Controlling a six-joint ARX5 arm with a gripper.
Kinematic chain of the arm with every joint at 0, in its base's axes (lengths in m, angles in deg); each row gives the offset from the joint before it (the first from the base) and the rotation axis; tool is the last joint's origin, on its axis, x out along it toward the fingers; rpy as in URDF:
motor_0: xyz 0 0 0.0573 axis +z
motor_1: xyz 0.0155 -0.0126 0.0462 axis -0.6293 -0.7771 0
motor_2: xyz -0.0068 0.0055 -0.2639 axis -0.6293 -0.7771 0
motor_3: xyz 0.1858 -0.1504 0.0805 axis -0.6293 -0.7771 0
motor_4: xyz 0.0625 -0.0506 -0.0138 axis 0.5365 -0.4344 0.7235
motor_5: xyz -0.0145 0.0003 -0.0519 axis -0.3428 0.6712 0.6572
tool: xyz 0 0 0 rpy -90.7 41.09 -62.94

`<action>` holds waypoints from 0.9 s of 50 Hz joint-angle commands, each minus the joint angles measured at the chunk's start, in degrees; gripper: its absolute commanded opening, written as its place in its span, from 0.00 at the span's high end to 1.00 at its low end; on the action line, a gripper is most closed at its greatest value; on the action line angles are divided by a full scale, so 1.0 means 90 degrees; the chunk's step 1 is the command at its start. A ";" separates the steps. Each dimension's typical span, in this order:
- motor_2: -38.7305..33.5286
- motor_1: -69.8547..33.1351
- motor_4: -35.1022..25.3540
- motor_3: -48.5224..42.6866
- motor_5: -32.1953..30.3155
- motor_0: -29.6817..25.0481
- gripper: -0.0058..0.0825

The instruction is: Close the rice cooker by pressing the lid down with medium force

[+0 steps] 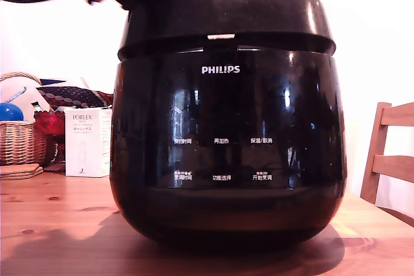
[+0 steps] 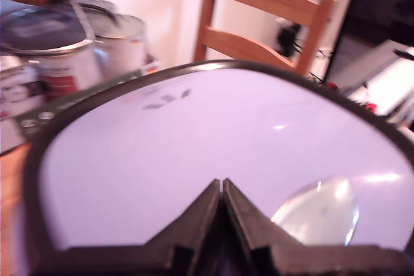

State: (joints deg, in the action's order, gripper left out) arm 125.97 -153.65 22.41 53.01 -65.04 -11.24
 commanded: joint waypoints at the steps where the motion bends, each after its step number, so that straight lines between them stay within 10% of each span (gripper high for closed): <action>1: -0.0512 0.0090 0.0044 -0.0015 -0.0041 -0.0015 0.96; 45: -0.1800 0.0712 0.0044 0.0427 0.0100 -0.0408 0.96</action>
State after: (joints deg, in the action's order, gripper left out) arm 115.28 -145.06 22.78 59.59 -64.36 -14.65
